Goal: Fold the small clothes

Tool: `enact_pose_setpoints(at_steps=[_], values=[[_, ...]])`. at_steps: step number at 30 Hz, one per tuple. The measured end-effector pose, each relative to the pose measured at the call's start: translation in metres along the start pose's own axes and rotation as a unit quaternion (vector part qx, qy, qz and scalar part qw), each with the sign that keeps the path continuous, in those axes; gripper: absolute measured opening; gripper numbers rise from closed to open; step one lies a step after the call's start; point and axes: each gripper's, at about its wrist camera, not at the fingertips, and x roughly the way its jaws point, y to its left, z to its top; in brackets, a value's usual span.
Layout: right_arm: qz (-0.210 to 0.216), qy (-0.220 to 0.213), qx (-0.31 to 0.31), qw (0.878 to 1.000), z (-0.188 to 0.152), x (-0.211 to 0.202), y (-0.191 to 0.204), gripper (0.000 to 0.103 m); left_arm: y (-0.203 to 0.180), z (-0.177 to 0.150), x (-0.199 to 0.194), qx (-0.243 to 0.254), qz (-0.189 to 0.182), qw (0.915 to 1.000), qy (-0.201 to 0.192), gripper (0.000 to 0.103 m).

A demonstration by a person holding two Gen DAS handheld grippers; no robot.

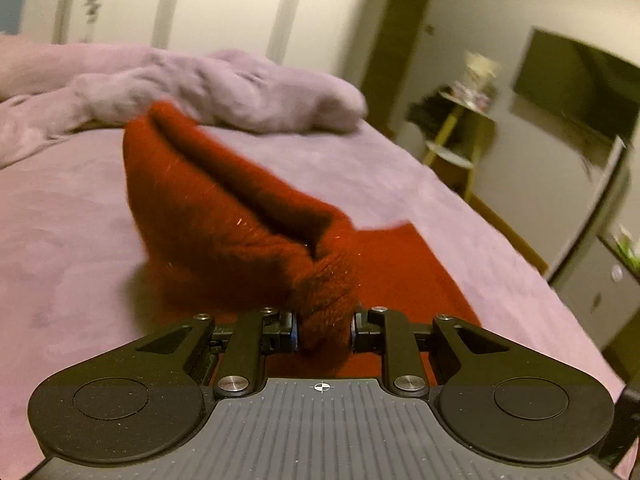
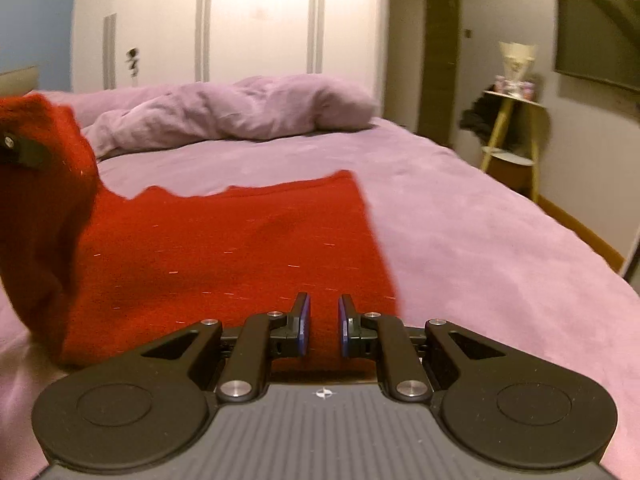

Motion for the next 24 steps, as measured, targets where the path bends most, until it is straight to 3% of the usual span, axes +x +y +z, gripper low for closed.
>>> enact_pose_setpoints(at_steps=[5,7,9,10,13,17,20,24], values=[[-0.009,0.009,0.0,1.0,-0.006,-0.005,-0.008,0.013,-0.031,-0.026,0.056,0.053,-0.013,0.9974,0.047,0.027],[-0.001,0.006,-0.005,1.0,-0.006,-0.008,-0.01,0.013,-0.029,-0.038,0.074,0.053,-0.019,0.996,0.069,0.032],[0.01,0.006,-0.004,1.0,-0.004,-0.008,-0.012,0.013,-0.023,-0.047,0.076,0.054,-0.036,0.9956,0.068,0.038],[0.014,0.006,-0.006,1.0,-0.002,-0.009,-0.012,0.014,-0.021,-0.049,0.072,0.057,-0.05,0.9953,0.06,0.051],[0.032,0.004,-0.006,0.999,0.004,-0.012,-0.01,0.016,-0.015,-0.05,0.06,0.057,-0.093,0.9925,0.056,0.074],[0.119,-0.01,0.003,0.993,0.031,-0.008,-0.004,0.016,-0.013,-0.054,0.05,0.056,-0.116,0.9901,0.057,0.078],[0.216,-0.006,-0.014,0.976,0.05,0.002,0.007,0.017,-0.006,-0.056,0.039,0.04,-0.127,0.9894,0.057,0.078],[0.259,0.026,-0.069,0.963,0.052,0.023,0.03,0.017,0.007,-0.056,0.009,0.006,-0.152,0.9868,0.054,0.081]])
